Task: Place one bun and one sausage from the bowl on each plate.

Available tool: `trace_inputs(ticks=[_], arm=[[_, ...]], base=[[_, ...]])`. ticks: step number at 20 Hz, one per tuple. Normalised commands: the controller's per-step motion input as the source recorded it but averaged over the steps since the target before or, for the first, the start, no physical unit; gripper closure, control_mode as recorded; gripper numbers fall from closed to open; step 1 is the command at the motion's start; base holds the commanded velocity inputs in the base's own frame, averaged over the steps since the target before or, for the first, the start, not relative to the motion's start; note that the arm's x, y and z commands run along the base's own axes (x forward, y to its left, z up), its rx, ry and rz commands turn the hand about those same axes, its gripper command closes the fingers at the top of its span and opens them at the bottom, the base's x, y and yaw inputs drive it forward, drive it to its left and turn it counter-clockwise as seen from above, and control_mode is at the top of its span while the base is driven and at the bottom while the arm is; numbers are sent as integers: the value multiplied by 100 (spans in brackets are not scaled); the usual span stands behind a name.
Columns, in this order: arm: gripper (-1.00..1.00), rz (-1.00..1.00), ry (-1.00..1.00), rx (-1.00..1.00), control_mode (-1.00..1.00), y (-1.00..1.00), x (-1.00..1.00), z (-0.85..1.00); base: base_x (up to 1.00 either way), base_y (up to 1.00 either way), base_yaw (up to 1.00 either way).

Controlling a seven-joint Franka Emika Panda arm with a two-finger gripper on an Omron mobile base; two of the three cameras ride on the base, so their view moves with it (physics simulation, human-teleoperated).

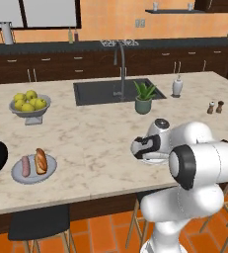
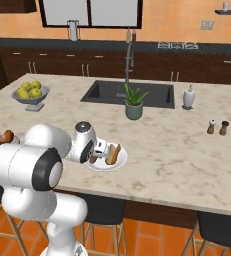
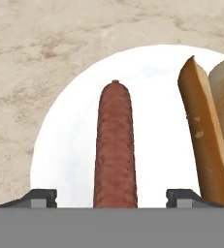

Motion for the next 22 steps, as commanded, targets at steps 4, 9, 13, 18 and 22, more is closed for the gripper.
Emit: trace_inputs(ticks=[4,9,13,18,22], arm=[[-100,0,-1,0,-100,-2,-90,80],[-100,0,0,0,-100,0,-100,100],[-100,0,0,0,-100,6,-100,88],[-100,0,-3,0,-100,4,-98,99],[-100,0,0,0,-100,0,-53,100]], base=[[0,0,0],[0,0,0],[0,0,0],[0,0,0],[0,0,0]])
